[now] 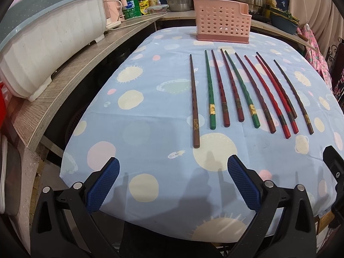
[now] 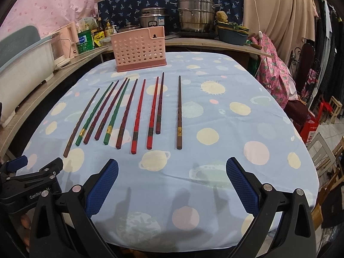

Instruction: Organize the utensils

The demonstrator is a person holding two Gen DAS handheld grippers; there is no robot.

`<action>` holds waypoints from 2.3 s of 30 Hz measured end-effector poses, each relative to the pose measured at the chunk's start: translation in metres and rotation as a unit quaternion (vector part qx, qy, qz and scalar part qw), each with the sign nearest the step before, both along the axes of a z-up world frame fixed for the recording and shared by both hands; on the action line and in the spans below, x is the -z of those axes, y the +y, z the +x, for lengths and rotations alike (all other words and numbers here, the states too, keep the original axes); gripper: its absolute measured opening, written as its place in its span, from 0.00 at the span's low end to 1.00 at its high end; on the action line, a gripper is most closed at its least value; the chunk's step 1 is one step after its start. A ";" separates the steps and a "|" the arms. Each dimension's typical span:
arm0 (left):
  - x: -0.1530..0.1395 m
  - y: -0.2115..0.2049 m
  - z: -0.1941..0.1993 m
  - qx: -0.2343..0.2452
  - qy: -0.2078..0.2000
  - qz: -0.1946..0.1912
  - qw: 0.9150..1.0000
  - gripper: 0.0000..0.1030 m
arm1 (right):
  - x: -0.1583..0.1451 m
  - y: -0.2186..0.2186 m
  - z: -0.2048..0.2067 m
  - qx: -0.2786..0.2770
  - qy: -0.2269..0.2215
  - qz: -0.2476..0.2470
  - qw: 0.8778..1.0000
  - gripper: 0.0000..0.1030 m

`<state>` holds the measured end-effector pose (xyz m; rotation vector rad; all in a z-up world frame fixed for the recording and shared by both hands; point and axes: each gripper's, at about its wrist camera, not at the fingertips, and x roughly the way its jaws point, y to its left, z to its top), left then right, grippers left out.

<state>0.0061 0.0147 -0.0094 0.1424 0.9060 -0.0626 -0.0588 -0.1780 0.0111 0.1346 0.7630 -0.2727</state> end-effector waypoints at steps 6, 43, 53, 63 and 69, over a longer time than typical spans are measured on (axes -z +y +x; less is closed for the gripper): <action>0.002 0.009 0.015 -0.016 0.010 -0.004 1.000 0.93 | 0.004 -0.014 0.011 0.009 0.002 0.010 1.000 0.93; 0.020 0.003 0.066 0.001 0.025 -0.028 0.999 0.68 | 0.038 -0.044 0.092 -0.008 0.038 0.047 0.998 0.20; 0.016 -0.003 0.061 0.027 0.036 -0.060 0.997 0.21 | 0.039 -0.046 0.081 -0.016 0.041 0.053 0.998 0.07; 0.003 0.001 0.060 0.030 0.035 -0.075 0.996 0.07 | 0.015 -0.051 0.071 -0.020 0.018 0.059 0.998 0.07; -0.027 0.005 0.062 0.030 0.009 -0.086 0.996 0.07 | -0.024 -0.058 0.073 -0.023 -0.022 0.053 0.998 0.07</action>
